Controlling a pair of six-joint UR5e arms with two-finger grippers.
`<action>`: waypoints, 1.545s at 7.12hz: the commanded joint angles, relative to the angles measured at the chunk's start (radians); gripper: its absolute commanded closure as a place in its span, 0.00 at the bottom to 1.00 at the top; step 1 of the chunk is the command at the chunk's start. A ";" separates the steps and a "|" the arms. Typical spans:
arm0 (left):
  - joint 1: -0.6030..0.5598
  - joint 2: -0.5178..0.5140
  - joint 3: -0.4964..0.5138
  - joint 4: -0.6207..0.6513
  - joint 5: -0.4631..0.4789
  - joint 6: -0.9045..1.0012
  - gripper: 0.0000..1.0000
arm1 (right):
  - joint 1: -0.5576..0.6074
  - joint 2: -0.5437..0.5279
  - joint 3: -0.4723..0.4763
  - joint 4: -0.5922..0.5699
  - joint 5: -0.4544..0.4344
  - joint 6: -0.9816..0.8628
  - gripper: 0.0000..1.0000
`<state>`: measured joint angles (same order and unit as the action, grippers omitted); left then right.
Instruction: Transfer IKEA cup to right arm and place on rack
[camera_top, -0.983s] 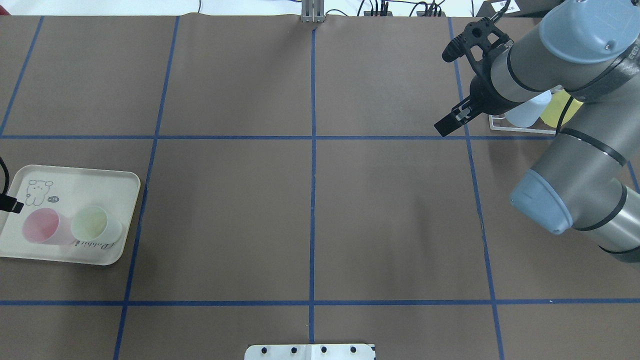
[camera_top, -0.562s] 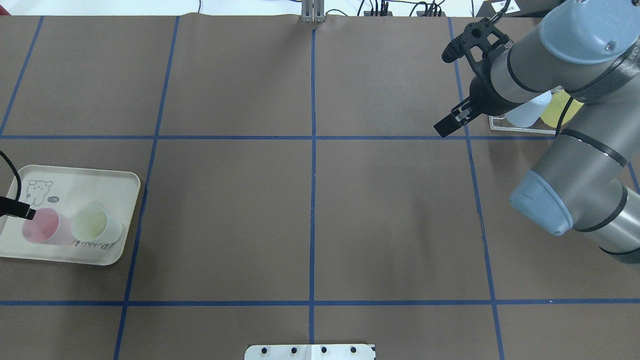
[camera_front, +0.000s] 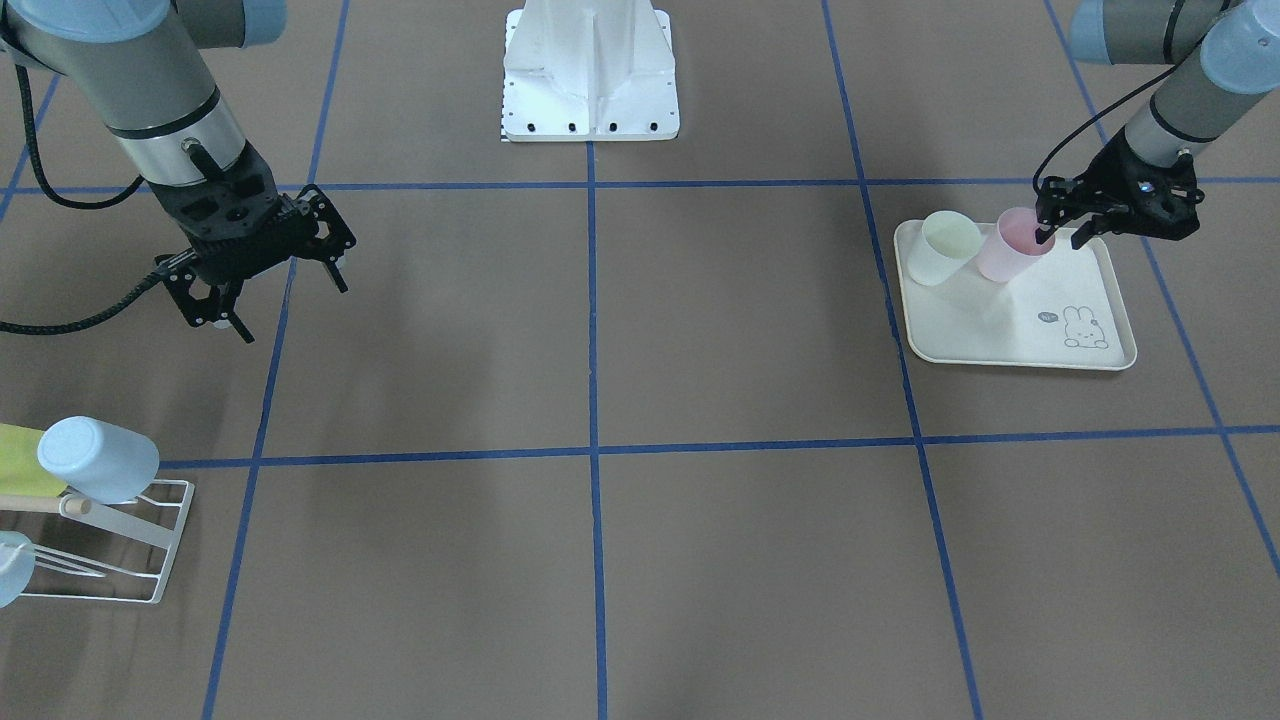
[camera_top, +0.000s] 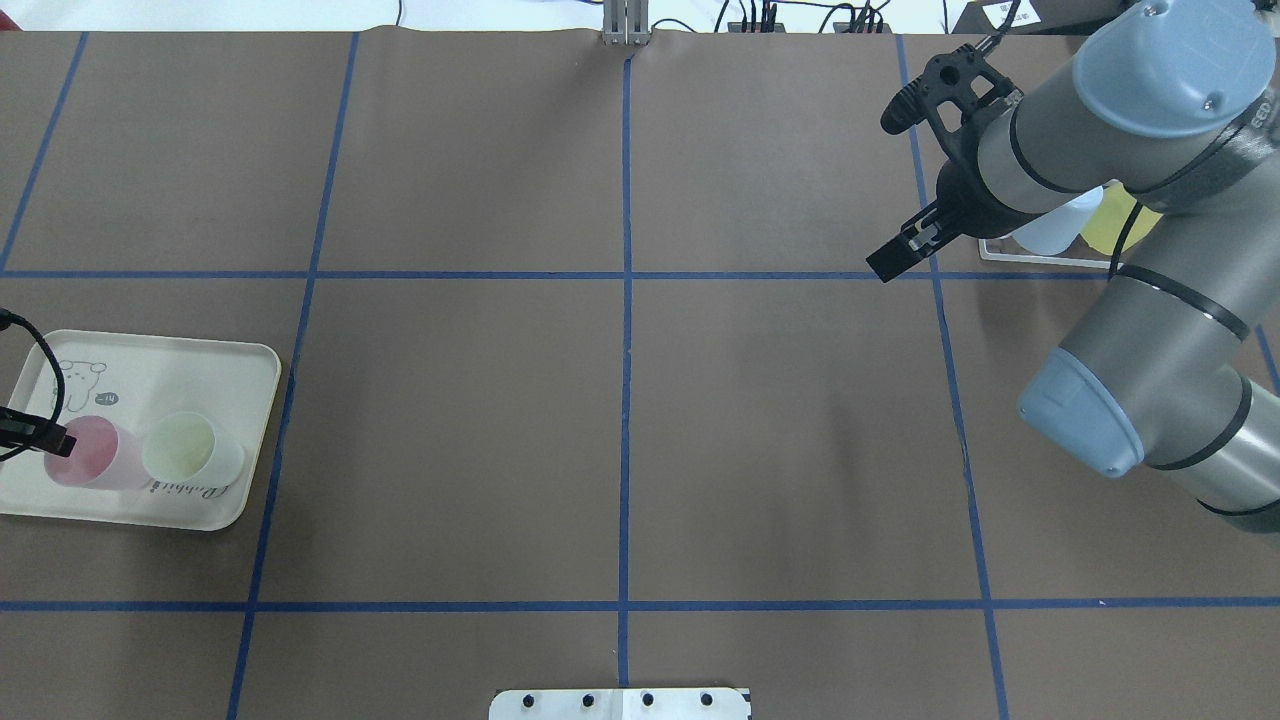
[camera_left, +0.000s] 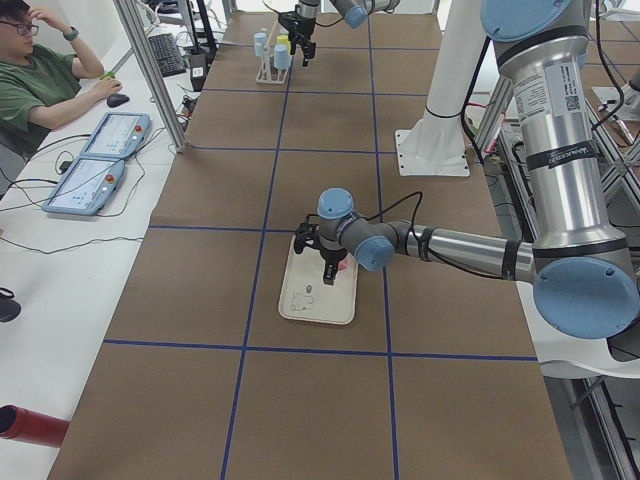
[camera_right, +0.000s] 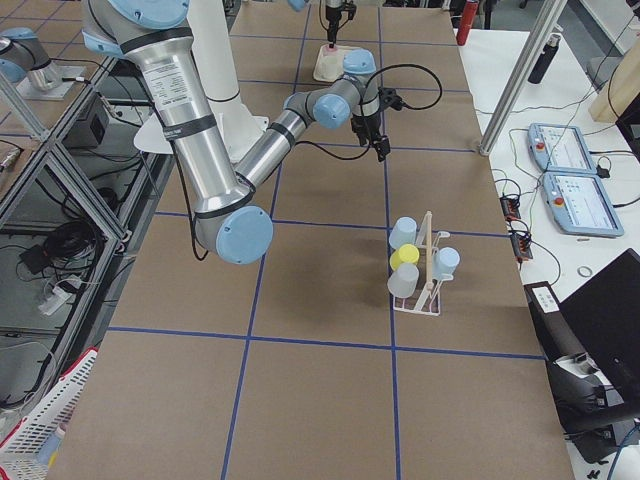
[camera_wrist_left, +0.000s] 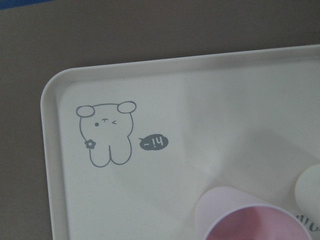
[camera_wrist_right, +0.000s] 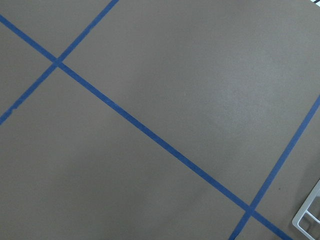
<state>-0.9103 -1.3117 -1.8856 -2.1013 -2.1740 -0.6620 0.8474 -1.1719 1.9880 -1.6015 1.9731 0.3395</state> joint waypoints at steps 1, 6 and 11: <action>0.002 -0.003 -0.001 0.001 -0.022 -0.007 1.00 | -0.005 -0.002 0.000 0.000 -0.002 0.001 0.00; -0.129 -0.018 -0.018 0.044 -0.102 -0.004 1.00 | -0.011 0.008 0.000 0.002 -0.003 0.001 0.00; -0.271 -0.255 -0.038 0.178 -0.165 -0.335 1.00 | -0.045 0.121 -0.032 0.020 -0.005 0.000 0.00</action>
<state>-1.1774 -1.4796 -1.9238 -1.9433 -2.2992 -0.8098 0.8143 -1.0921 1.9732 -1.5849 1.9681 0.3402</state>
